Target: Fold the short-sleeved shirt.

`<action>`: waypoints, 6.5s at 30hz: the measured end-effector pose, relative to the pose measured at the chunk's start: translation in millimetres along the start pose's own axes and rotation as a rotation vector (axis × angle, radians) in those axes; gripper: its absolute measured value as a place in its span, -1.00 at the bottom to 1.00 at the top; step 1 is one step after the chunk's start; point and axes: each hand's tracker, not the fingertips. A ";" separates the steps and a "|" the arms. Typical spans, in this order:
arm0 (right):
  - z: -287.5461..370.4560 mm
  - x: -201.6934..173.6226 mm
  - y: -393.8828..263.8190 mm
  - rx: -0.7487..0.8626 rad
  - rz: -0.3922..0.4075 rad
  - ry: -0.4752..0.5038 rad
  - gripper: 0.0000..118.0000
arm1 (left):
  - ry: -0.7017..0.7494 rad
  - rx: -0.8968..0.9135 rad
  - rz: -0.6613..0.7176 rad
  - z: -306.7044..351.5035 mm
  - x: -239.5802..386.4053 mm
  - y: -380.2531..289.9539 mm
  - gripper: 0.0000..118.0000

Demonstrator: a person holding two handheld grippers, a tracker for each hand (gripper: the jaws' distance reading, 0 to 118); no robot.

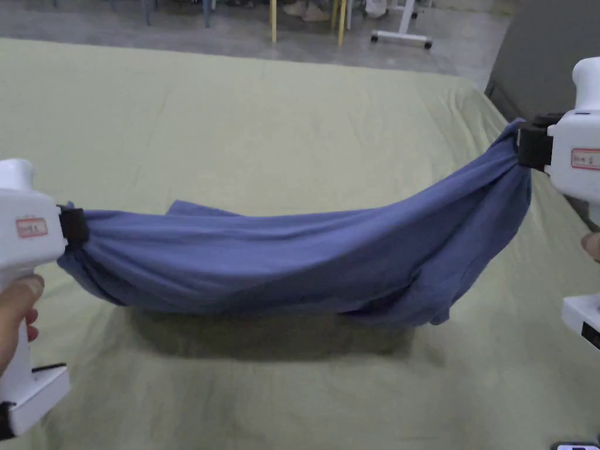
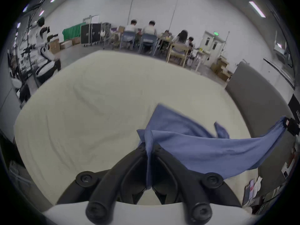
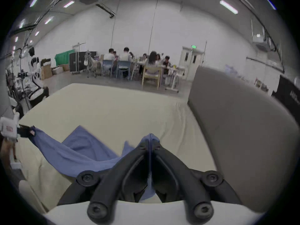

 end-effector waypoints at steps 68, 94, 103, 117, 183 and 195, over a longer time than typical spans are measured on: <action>-16.5 -5.1 -268.9 -0.550 -0.136 -0.007 -0.93 | -0.041 -0.326 0.118 -0.5 -77.2 -156.7 -0.97; 54.3 20.0 -214.9 -0.201 -0.410 -0.051 1.00 | -0.032 -0.045 0.065 59.2 -42.7 -161.9 1.00; 39.6 -56.8 -255.2 -0.398 -0.224 0.013 -0.96 | 0.034 -0.367 -0.033 40.8 -31.1 -208.0 -1.00; 8.3 -48.8 -266.1 -0.464 -0.218 0.022 -0.96 | 0.194 -0.317 -0.105 -51.2 -44.1 -205.8 1.00; -285.2 -48.9 -197.6 -0.588 -0.184 -0.025 0.49 | 0.161 -0.331 -0.001 -222.9 -24.5 -64.9 0.10; -93.1 -66.1 -215.0 -0.316 -0.192 0.069 0.85 | 0.098 -0.242 -0.083 -67.8 -3.9 -138.5 1.00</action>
